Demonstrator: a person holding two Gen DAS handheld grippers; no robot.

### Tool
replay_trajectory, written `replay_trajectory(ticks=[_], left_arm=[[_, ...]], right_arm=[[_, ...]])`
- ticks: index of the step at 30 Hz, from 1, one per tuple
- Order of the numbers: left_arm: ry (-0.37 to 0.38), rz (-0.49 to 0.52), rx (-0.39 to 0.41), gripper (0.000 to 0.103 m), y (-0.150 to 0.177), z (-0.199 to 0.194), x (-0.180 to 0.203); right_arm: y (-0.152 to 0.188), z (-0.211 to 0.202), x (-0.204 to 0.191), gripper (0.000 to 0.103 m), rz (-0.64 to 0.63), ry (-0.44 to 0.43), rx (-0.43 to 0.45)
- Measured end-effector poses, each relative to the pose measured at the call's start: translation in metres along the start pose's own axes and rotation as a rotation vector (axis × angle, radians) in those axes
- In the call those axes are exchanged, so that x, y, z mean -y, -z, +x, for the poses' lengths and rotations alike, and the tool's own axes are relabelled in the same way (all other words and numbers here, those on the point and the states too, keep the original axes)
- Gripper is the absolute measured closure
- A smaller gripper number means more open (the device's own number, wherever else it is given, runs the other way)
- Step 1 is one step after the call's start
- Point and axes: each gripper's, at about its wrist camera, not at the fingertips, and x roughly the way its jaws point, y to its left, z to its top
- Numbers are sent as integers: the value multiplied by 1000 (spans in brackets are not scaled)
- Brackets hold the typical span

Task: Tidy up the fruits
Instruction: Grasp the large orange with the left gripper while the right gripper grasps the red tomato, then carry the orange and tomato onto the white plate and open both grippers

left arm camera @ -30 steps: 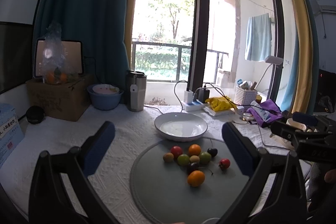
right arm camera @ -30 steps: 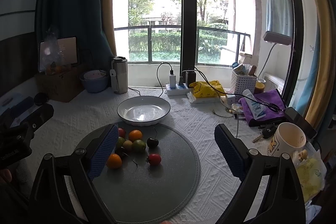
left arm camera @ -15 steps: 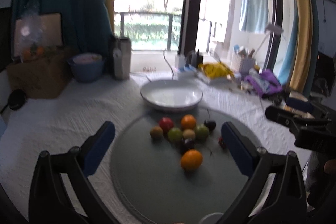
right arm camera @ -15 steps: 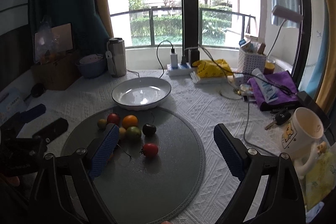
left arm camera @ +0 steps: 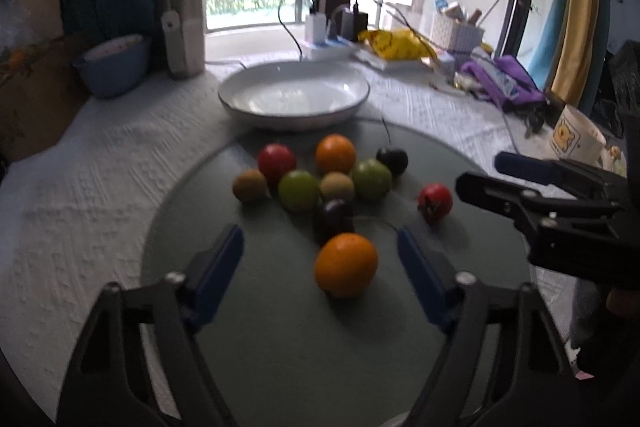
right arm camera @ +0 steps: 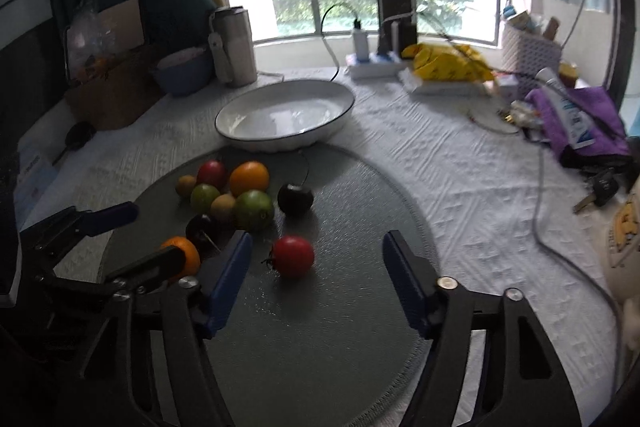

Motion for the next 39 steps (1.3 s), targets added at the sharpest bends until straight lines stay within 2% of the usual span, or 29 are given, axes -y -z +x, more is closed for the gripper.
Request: replay_trajectory(ticks=[2, 4, 8, 9, 11, 15, 26, 39], left_arm=[[11, -5, -28, 39, 1, 7, -1], [19, -1, -53, 45, 2, 12, -1], [39, 12, -77, 61, 4, 16, 2], [41, 15, -83, 62, 4, 16, 3], [53, 23, -94, 68, 5, 17, 3], [59, 24, -94, 68, 5, 15, 2], [52, 6, -29, 68, -12, -2, -13], [41, -43, 35, 68, -55, 9, -52]], right_arm=[[1, 7, 0, 41, -3, -14, -17], [3, 14, -1, 47, -9, -33, -37], [3, 23, -2, 53, -17, -60, -66], [3, 26, -3, 58, -20, -68, -76], [4, 30, -3, 59, -25, -77, -90], [5, 34, -7, 73, -36, -96, -112], [-8, 24, -8, 73, -38, -95, -74], [-56, 33, -5, 73, -63, -64, -17]])
